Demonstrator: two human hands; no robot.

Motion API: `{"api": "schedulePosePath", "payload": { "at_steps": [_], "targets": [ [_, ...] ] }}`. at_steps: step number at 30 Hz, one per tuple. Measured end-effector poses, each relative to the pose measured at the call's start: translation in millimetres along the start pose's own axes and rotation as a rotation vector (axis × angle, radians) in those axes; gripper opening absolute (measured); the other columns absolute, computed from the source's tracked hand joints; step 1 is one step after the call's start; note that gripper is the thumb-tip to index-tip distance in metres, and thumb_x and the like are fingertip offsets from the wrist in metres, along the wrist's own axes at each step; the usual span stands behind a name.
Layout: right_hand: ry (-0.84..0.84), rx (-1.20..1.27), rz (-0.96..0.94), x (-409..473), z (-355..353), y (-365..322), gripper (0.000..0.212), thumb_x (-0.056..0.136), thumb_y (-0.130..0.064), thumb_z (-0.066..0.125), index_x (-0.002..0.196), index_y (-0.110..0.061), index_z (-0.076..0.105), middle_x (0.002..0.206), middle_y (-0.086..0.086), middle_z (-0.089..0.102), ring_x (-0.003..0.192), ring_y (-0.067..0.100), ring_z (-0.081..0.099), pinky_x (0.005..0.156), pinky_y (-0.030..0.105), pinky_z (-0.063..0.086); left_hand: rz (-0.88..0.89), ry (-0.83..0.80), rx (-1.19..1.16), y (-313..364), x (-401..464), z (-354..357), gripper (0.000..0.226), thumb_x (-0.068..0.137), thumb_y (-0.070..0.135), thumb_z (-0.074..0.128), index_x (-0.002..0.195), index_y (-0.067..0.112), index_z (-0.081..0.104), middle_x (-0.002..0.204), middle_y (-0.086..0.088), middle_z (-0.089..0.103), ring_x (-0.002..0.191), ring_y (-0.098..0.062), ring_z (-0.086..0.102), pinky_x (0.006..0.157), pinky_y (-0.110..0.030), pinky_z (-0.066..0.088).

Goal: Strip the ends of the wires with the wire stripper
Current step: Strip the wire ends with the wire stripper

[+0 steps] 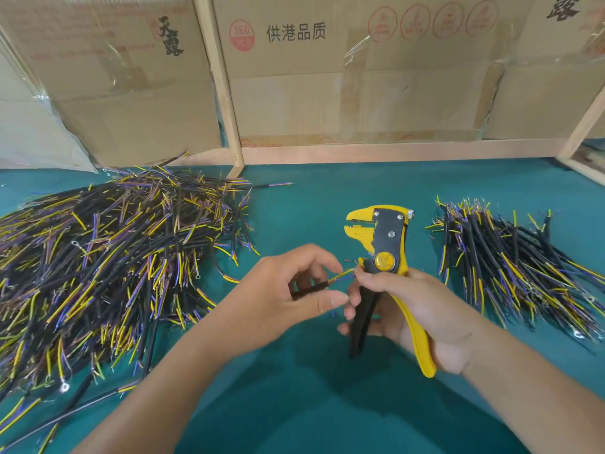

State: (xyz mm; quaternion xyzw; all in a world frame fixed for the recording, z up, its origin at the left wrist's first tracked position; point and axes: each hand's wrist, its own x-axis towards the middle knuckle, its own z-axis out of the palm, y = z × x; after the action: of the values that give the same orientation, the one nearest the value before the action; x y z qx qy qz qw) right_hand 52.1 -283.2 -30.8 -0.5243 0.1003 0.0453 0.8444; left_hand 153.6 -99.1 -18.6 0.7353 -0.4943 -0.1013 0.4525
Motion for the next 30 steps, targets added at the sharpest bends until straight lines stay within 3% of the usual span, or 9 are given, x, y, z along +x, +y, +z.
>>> {"api": "schedulePosePath", "payload": {
  "at_steps": [2, 5, 9, 11, 13, 15, 19, 26, 30],
  "targets": [
    [0.004, 0.009, 0.004, 0, 0, -1, 0.011, 0.092, -0.017, 0.067, 0.092, -0.007, 0.061, 0.076, 0.017, 0.058, 0.069, 0.032, 0.061, 0.076, 0.053, 0.056, 0.050, 0.053, 0.034, 1, 0, 5, 0.017, 0.090, 0.036, 0.068, 0.102, 0.036, 0.057, 0.078, 0.016, 0.056, 0.058, -0.014, 0.043, 0.055, -0.020, 0.037],
    [0.014, 0.017, 0.024, 0, 2, -1, 0.009, 0.092, -0.015, 0.064, 0.090, -0.007, 0.060, 0.075, 0.016, 0.058, 0.068, 0.031, 0.061, 0.077, 0.053, 0.056, 0.082, 0.128, 0.053, 3, 0, 10, 0.006, 0.095, 0.036, 0.059, 0.099, 0.038, 0.055, 0.077, 0.014, 0.059, 0.055, -0.022, 0.043, 0.051, -0.031, 0.038],
    [0.018, 0.024, 0.038, 0, 3, 0, 0.007, 0.093, -0.013, 0.062, 0.092, -0.007, 0.058, 0.075, 0.016, 0.058, 0.067, 0.030, 0.061, 0.074, 0.052, 0.057, 0.017, 0.102, -0.060, 4, 0, 13, 0.007, 0.097, 0.039, 0.051, 0.098, 0.033, 0.054, 0.077, 0.005, 0.065, 0.068, -0.032, 0.052, 0.064, -0.047, 0.041],
    [0.017, 0.020, 0.037, 0, 3, 0, 0.007, 0.095, -0.012, 0.061, 0.092, -0.007, 0.058, 0.075, 0.016, 0.058, 0.067, 0.030, 0.061, 0.074, 0.051, 0.057, -0.011, 0.093, -0.113, 4, 0, 15, 0.007, 0.097, 0.035, 0.050, 0.096, 0.030, 0.054, 0.074, 0.006, 0.065, 0.067, -0.023, 0.054, 0.063, -0.036, 0.044],
    [0.007, 0.020, 0.040, -1, 3, 0, 0.005, 0.093, -0.012, 0.062, 0.092, -0.007, 0.059, 0.075, 0.016, 0.058, 0.067, 0.030, 0.062, 0.074, 0.051, 0.057, -0.027, 0.103, -0.170, 4, 0, 17, 0.006, 0.099, 0.024, 0.050, 0.099, 0.023, 0.056, 0.069, 0.009, 0.063, 0.061, -0.004, 0.053, 0.061, -0.013, 0.040],
    [-0.008, 0.019, 0.047, -1, 3, 1, 0.005, 0.093, -0.012, 0.061, 0.093, -0.007, 0.060, 0.076, 0.015, 0.059, 0.068, 0.030, 0.062, 0.075, 0.050, 0.057, -0.048, 0.114, -0.216, 4, 0, 18, 0.010, 0.099, 0.017, 0.048, 0.101, 0.020, 0.057, 0.065, 0.011, 0.061, 0.054, 0.002, 0.049, 0.058, -0.005, 0.036],
    [-0.016, 0.010, 0.054, 0, 2, 2, 0.007, 0.098, -0.011, 0.058, 0.092, -0.007, 0.059, 0.077, 0.015, 0.059, 0.069, 0.030, 0.062, 0.076, 0.051, 0.057, -0.084, 0.128, -0.284, 3, 1, 20, 0.012, 0.098, 0.021, 0.044, 0.095, 0.030, 0.052, 0.063, 0.004, 0.061, 0.045, 0.000, 0.040, 0.050, -0.009, 0.030],
    [-0.019, 0.017, 0.063, 0, 2, 3, 0.005, 0.098, -0.011, 0.058, 0.094, -0.007, 0.058, 0.077, 0.015, 0.059, 0.069, 0.029, 0.062, 0.076, 0.050, 0.057, -0.139, 0.170, -0.299, -1, 2, 25, 0.014, 0.096, 0.026, 0.039, 0.090, 0.038, 0.045, 0.059, -0.003, 0.061, 0.049, -0.010, 0.037, 0.052, -0.024, 0.030],
    [-0.011, 0.028, 0.064, 0, 2, 3, 0.003, 0.097, -0.011, 0.058, 0.096, -0.008, 0.058, 0.076, 0.015, 0.059, 0.069, 0.030, 0.062, 0.076, 0.050, 0.057, -0.153, 0.181, -0.274, 1, 2, 25, 0.013, 0.095, 0.025, 0.041, 0.100, 0.034, 0.048, 0.057, 0.000, 0.060, 0.044, -0.006, 0.034, 0.048, -0.018, 0.030]
  ]
}}
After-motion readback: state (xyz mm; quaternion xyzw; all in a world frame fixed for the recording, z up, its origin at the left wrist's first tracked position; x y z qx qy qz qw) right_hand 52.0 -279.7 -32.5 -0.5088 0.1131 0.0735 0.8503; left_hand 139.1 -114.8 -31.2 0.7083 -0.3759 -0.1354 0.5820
